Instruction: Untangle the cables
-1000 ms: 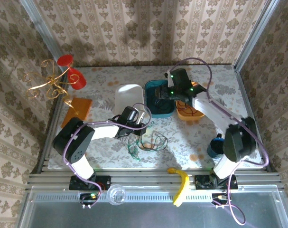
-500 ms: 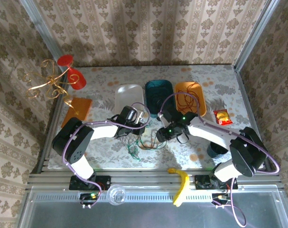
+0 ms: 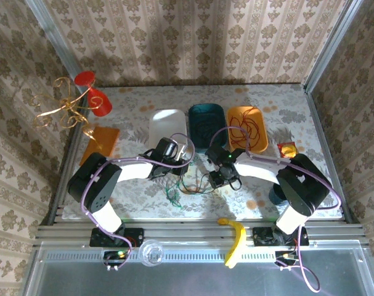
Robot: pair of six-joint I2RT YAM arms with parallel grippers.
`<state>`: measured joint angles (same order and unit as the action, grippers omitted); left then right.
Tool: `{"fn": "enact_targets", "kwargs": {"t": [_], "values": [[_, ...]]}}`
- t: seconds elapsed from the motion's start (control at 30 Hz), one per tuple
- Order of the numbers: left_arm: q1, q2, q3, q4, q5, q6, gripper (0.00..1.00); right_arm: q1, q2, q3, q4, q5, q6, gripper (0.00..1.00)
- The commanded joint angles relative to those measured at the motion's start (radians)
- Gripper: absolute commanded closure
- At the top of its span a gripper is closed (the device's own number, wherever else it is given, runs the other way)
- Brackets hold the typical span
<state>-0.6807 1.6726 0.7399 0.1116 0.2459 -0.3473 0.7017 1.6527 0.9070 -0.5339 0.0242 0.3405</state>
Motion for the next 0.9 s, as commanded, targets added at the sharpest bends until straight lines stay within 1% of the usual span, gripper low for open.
{"fn": "enact_targets", "kwargs": {"t": [0.0, 0.07, 0.1, 0.2, 0.27, 0.33, 0.43, 0.5, 0.63, 0.7, 0.73, 0.87], "values": [[0.006, -0.015, -0.023, -0.050, -0.007, -0.009, 0.76, 0.022, 0.035, 0.003, 0.004, 0.090, 0.030, 0.55], [0.006, -0.013, -0.025, -0.044, -0.003, -0.007, 0.76, 0.045, 0.054, 0.011, -0.030, 0.152, 0.040, 0.58], [0.006, -0.013, -0.028, -0.038, 0.001, -0.007, 0.76, 0.053, 0.062, 0.015, -0.037, 0.169, 0.046, 0.62], [0.006, -0.016, -0.036, -0.024, 0.007, -0.006, 0.71, 0.065, 0.086, 0.012, -0.041, 0.199, 0.061, 0.81], [0.006, -0.016, -0.038, -0.022, 0.007, -0.007, 0.66, 0.062, 0.082, 0.005, -0.027, 0.210, 0.062, 0.91], [0.006, -0.016, -0.042, -0.021, 0.009, -0.009, 0.62, 0.058, 0.056, -0.005, -0.007, 0.212, 0.056, 0.98], [0.006, -0.010, -0.043, -0.025, 0.010, -0.010, 0.57, 0.059, -0.028, -0.026, 0.050, 0.227, 0.041, 1.00], [0.006, -0.005, -0.045, -0.025, 0.012, -0.010, 0.56, 0.057, -0.092, -0.039, 0.072, 0.257, 0.037, 1.00], [0.006, 0.000, -0.053, -0.021, 0.014, -0.012, 0.56, 0.052, -0.218, -0.053, 0.095, 0.364, 0.029, 1.00], [0.007, 0.005, -0.056, -0.019, 0.016, -0.015, 0.56, 0.046, -0.254, -0.054, 0.088, 0.425, 0.030, 1.00], [0.006, 0.007, -0.058, -0.018, 0.018, -0.015, 0.56, 0.040, -0.301, -0.054, 0.086, 0.450, 0.029, 1.00], [0.006, 0.019, -0.060, -0.018, 0.022, -0.016, 0.56, 0.030, -0.393, -0.056, 0.088, 0.531, 0.018, 1.00]]}}
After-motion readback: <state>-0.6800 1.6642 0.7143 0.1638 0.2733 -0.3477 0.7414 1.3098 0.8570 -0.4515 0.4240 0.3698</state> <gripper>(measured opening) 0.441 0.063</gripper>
